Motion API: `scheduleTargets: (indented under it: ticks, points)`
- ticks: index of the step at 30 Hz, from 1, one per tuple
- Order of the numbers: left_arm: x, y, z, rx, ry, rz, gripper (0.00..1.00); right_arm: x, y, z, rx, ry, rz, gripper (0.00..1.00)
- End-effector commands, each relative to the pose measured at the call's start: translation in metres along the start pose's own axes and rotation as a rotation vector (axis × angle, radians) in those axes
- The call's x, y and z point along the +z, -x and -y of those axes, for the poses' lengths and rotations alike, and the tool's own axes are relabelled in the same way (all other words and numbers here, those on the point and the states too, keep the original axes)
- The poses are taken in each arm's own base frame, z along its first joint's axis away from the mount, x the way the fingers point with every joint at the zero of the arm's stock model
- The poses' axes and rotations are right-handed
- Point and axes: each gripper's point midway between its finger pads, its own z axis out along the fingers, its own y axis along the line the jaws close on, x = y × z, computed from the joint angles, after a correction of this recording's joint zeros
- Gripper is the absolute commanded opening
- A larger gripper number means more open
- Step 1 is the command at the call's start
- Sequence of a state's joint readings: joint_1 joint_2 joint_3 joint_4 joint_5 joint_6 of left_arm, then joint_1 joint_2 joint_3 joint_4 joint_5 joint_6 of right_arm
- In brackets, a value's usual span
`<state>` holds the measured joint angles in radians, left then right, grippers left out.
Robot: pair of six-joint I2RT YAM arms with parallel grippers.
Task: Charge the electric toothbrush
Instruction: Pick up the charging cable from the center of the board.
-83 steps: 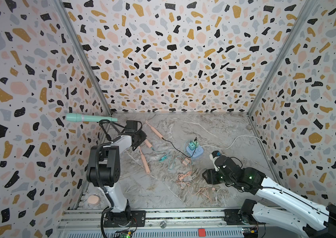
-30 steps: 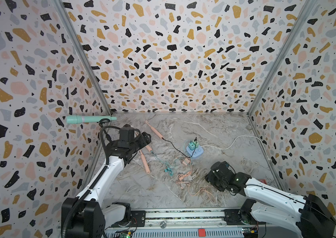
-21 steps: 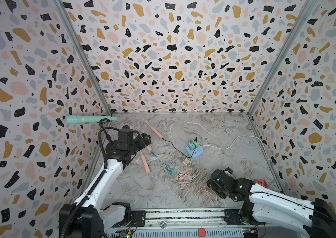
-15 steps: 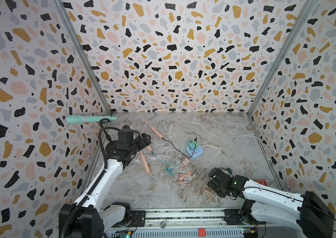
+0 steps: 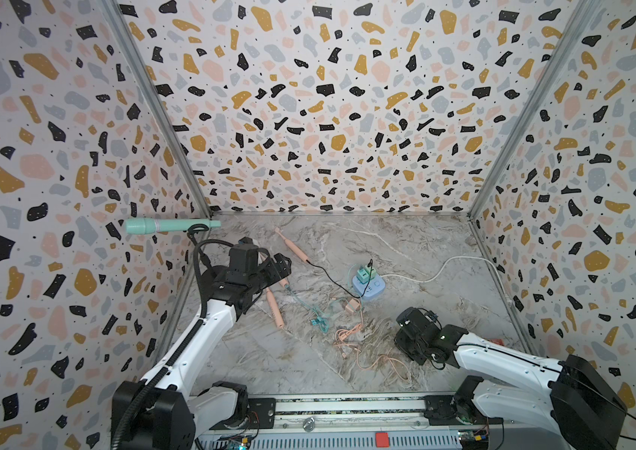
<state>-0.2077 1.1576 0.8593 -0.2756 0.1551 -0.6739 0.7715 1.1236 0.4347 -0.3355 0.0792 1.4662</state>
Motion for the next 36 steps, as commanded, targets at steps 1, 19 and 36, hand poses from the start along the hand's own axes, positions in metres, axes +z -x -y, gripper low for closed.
scheduleTargets:
  ticks: [1, 19, 36]
  points:
    - [0.001, -0.009, 0.005, 0.005, -0.014, -0.002, 0.96, 0.010, -0.006, 0.016, -0.070, -0.068, -0.041, 0.21]
    - [-0.006, -0.043, 0.004, -0.001, -0.029, -0.018, 0.96, 0.026, -0.003, -0.013, -0.533, -0.224, -0.013, 0.38]
    - [-0.014, -0.064, 0.031, -0.149, -0.190, -0.047, 0.96, -0.008, -0.013, -0.073, -0.641, 0.073, -0.001, 0.00]
